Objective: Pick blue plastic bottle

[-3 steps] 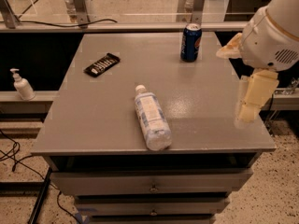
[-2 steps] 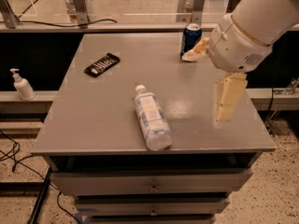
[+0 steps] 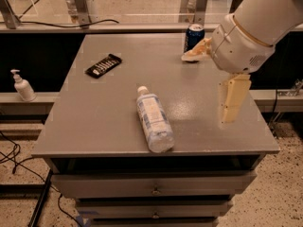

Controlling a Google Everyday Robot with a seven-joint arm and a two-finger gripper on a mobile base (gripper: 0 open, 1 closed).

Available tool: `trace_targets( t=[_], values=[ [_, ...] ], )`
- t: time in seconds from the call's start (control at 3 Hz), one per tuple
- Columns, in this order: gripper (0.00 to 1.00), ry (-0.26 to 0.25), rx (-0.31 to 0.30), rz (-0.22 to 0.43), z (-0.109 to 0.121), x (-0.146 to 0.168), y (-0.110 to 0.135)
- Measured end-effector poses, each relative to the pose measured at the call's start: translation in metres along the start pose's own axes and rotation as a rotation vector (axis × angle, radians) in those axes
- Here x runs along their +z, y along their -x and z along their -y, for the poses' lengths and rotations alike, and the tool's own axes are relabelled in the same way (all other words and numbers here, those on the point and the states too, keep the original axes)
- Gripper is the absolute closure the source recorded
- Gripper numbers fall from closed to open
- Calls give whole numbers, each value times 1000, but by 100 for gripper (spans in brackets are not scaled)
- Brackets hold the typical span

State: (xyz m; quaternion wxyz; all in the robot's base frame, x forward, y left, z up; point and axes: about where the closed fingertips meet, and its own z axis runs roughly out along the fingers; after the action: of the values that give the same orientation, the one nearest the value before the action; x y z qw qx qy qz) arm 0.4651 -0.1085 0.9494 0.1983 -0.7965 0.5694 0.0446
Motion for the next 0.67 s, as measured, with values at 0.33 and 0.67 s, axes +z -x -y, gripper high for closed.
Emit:
trace_targets(
  t=[0.33, 0.67],
  values=[
    [0, -36, -82, -3, 1, -3, 0],
    [0, -107, -286, -16, 14, 2, 15]
  ],
)
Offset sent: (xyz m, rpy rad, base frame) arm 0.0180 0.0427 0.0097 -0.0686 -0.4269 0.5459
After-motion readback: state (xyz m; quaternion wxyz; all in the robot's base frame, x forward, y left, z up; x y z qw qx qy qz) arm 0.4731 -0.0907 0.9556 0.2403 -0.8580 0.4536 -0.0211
